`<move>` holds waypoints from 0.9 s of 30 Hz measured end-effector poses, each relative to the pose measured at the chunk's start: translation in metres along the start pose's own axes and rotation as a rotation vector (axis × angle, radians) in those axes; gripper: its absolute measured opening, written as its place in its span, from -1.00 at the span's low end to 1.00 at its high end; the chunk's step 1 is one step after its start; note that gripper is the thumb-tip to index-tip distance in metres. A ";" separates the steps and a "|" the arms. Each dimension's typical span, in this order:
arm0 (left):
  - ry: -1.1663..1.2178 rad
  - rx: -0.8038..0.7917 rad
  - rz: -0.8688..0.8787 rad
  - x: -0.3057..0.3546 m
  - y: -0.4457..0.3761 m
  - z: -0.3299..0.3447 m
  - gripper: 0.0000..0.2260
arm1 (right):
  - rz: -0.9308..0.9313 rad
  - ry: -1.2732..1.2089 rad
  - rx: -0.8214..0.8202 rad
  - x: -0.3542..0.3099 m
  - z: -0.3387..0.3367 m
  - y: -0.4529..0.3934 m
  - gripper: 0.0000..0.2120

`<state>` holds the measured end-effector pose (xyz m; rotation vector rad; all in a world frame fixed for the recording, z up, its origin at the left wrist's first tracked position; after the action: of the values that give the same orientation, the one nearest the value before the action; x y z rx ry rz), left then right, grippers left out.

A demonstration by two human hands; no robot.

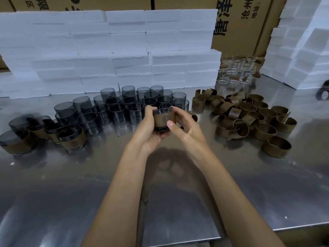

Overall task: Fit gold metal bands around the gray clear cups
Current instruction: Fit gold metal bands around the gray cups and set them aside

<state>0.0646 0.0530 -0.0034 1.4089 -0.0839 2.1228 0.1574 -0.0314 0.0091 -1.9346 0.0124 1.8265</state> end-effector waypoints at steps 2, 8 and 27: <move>-0.015 0.012 0.015 -0.001 -0.002 0.000 -0.64 | 0.011 -0.012 -0.002 0.002 0.000 -0.001 -0.61; -0.057 -0.072 0.041 0.004 -0.002 -0.002 -0.45 | 0.048 -0.023 0.014 0.007 0.001 -0.001 -0.56; -0.886 0.697 0.332 0.058 0.084 -0.147 -0.41 | 0.233 0.111 0.099 0.028 -0.002 -0.001 -0.66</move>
<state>-0.1137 0.0617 0.0040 2.8390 0.1016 1.6373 0.1627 -0.0226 -0.0171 -2.0321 0.3722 1.8203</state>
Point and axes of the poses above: each hand's wrist, its own y-axis away from the middle knuckle, its own z-axis out of the palm, x = y × z, the point moved 6 cm from there along -y, towards the middle knuckle, and after that the axes turned 3 degrees about -z, right-handed, at the moved point
